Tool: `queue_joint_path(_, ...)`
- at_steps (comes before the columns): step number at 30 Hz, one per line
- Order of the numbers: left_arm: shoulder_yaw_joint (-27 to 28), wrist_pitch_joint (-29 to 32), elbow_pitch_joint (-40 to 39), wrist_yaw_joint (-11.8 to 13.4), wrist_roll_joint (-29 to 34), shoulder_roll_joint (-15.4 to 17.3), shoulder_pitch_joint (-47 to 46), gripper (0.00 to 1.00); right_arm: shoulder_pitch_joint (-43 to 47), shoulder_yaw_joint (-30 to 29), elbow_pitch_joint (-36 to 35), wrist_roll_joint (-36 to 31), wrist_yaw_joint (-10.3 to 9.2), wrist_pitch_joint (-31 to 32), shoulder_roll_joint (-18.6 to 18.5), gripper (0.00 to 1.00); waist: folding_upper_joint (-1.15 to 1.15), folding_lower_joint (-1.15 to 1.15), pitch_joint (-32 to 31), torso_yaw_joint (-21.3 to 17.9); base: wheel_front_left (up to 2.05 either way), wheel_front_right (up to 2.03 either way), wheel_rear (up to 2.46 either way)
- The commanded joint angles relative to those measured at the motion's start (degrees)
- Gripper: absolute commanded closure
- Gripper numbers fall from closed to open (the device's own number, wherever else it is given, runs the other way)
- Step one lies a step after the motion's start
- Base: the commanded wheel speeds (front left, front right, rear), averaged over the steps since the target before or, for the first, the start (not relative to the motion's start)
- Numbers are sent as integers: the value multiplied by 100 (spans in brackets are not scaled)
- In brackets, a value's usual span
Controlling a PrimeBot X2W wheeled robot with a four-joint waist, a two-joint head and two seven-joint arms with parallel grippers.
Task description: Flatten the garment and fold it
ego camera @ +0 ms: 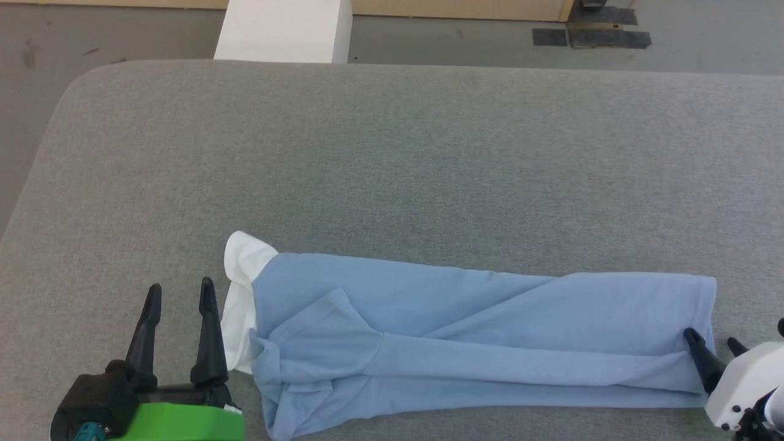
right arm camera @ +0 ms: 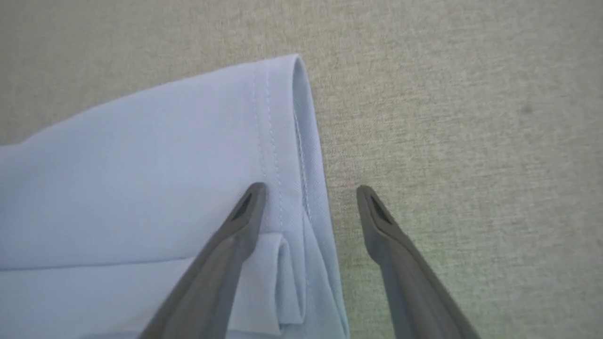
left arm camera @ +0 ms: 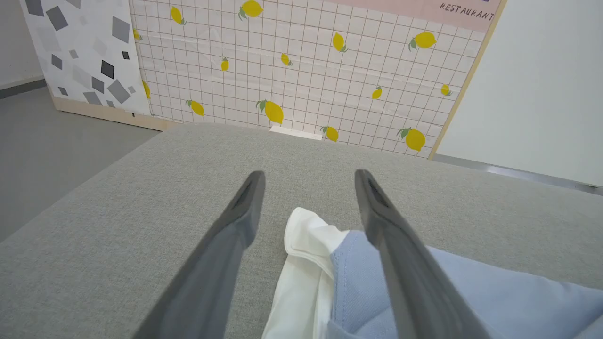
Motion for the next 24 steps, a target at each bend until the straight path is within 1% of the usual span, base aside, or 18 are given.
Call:
queue_joint_path(1,43,-25,35,-56,80,-36,-55,0,-108,31,90,-26,-9,32,-31,0,0,0,47,53,0,0,0)
queue_joint_path(5,121,-25,129,-215,182,-96,-83,0,-154,244,491,58,-9,163,-86,0,0,0,45,115,0,0,0)
queue_joint_path(6,137,-25,151,-241,195,-107,-83,0,-160,293,565,87,-9,187,-83,4,0,0,32,118,0,0,0)
queue_joint_path(7,150,-25,166,-259,204,-117,-82,0,-170,307,622,111,-9,196,-70,54,0,0,20,118,0,0,0)
queue_joint_path(8,157,-25,195,-284,214,-126,-75,0,-174,337,694,113,-9,218,-65,72,0,0,-6,118,0,0,0)
queue_joint_path(9,161,-26,217,-302,221,-132,-67,0,-176,361,734,113,-9,220,-64,100,0,0,-23,117,0,0,0)
queue_joint_path(15,163,-26,338,-390,301,-137,-8,0,-213,194,884,100,-9,120,-66,100,0,0,-188,89,0,0,0)
queue_joint_path(19,169,-26,404,-399,377,-102,33,0,-270,-19,864,21,-9,112,-222,100,0,0,-274,34,0,0,0)
queue_joint_path(24,139,-26,458,-406,419,-130,49,0,-451,-464,877,-165,-9,78,-559,100,0,0,-309,-54,0,0,0)
